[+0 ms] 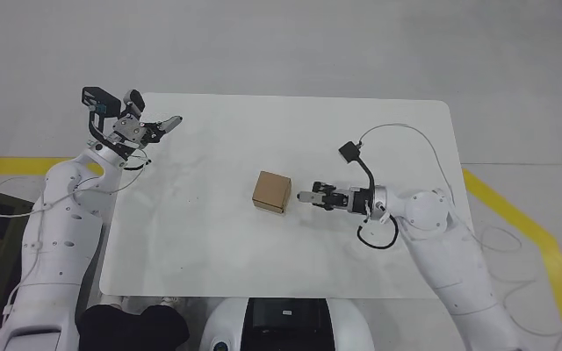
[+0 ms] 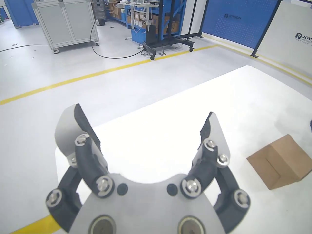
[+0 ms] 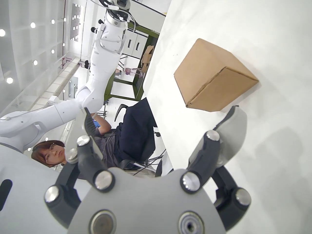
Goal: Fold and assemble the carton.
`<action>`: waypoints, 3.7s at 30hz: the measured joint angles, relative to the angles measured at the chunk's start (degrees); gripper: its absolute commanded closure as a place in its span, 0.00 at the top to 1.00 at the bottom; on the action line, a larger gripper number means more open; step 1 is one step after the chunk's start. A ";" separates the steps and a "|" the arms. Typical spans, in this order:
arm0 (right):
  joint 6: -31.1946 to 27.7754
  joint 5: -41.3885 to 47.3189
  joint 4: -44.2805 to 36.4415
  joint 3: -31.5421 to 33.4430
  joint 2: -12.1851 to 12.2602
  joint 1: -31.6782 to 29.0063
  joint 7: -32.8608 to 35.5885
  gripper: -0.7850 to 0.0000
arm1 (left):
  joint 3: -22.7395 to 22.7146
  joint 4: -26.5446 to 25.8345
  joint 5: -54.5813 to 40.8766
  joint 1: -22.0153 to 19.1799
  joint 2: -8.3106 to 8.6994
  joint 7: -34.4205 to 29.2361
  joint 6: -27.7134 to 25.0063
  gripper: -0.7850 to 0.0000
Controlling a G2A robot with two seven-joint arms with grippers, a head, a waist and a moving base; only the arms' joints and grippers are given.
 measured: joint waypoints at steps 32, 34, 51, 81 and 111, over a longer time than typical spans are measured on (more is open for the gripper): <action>2.31 0.23 2.88 -16.71 -2.88 4.93 -1.06 1.00 | 0.00 0.00 0.00 0.00 0.00 -0.01 0.00 1.00; 2.57 0.13 3.72 -16.77 -2.99 5.41 -1.61 1.00 | 0.00 0.00 0.00 0.00 0.00 -0.01 0.00 1.00; 4.18 -9.45 9.16 -12.82 -2.42 10.04 -8.41 1.00 | 0.00 0.00 0.00 0.00 0.00 -0.01 0.00 1.00; -3.15 -61.91 -0.08 -15.43 -0.97 5.38 -30.79 1.00 | 0.00 0.00 0.00 0.00 0.00 -0.01 0.00 1.00; 0.30 -62.78 4.88 -19.00 -4.12 8.56 -31.74 1.00 | 0.00 0.00 0.00 0.00 0.00 -0.01 0.00 1.00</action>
